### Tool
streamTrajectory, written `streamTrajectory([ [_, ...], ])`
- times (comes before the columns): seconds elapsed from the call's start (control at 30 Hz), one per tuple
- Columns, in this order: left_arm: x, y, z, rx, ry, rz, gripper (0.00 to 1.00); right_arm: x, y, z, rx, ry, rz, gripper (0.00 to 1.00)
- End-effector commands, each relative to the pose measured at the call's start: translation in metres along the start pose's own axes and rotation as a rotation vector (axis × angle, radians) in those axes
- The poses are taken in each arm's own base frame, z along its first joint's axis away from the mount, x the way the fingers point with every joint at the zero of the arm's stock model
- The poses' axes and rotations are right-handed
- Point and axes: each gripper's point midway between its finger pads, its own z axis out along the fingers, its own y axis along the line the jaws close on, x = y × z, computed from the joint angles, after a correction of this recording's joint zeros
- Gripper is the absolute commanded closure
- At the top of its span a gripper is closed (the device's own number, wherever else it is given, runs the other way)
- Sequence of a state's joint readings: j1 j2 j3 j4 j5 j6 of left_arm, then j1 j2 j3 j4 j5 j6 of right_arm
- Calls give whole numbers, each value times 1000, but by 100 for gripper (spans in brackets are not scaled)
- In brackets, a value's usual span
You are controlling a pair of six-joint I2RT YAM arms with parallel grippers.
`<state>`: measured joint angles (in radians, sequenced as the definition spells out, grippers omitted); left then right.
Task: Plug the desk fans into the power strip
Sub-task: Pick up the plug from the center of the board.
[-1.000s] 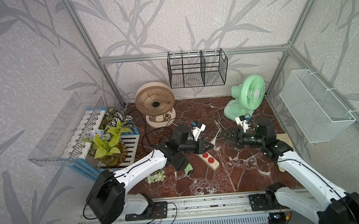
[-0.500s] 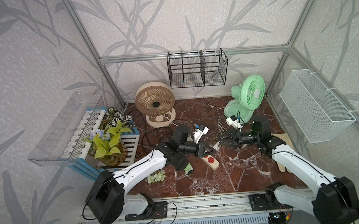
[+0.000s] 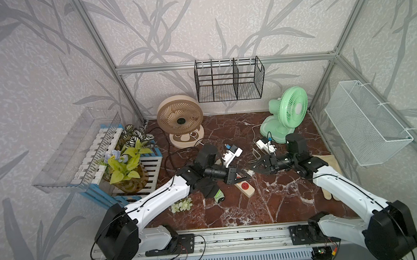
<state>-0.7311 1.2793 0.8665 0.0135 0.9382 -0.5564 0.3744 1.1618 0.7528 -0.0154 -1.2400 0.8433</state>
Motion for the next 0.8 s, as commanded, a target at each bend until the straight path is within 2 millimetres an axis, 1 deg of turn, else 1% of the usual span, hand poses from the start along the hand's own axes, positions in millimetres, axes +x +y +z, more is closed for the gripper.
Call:
streamTrajectory([
  [0.0,5,-5,-3,19,16,28,100,4,22,2,-51,44,-81,73],
  [0.33,12,-7,-4,35,40,30,100,13,30,6,-73,78,-112,73],
  [0.6,15,-11,-9,56,39,28,100,22,38,5,-90,93,-140,72],
  [0.7,15,-12,-12,64,34,28,100,26,44,5,-101,102,-160,74],
  [0.77,14,-13,-14,69,29,28,100,28,47,5,-108,106,-172,80],
])
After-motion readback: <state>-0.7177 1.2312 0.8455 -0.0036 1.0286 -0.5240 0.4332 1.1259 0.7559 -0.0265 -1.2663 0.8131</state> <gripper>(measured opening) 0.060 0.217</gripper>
